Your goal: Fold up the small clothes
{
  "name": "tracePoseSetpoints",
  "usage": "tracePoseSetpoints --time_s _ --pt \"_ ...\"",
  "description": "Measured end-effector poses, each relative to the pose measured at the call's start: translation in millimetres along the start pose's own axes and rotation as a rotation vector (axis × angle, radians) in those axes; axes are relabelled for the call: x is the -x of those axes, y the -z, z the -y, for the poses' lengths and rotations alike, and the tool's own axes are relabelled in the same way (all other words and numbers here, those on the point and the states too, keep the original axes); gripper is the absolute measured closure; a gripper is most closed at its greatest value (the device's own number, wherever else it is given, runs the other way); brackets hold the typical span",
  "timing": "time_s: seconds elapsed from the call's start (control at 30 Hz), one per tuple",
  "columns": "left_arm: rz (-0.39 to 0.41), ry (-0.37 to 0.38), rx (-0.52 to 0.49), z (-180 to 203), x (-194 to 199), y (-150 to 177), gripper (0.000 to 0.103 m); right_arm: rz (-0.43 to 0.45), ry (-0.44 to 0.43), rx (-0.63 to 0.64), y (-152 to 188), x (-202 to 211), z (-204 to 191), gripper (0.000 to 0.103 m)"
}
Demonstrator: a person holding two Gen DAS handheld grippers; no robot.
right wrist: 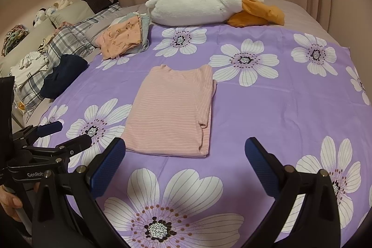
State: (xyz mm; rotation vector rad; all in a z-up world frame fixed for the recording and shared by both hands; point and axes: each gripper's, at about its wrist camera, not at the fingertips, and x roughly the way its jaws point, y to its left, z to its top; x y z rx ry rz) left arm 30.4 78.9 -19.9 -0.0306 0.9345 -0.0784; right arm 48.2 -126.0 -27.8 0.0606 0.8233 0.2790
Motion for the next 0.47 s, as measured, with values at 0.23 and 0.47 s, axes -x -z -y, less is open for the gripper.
tracePoseSetpoints --time_s 0.23,0.47 --pt "0.0 -0.012 0.004 0.0 0.0 -1.3 0.001 0.002 0.004 0.001 -0.1 -0.3 0.9 0.0" --pt "0.018 -0.02 0.004 0.4 3.1 -0.7 0.001 -0.002 -0.006 -0.002 0.8 -0.9 2.9 0.0"
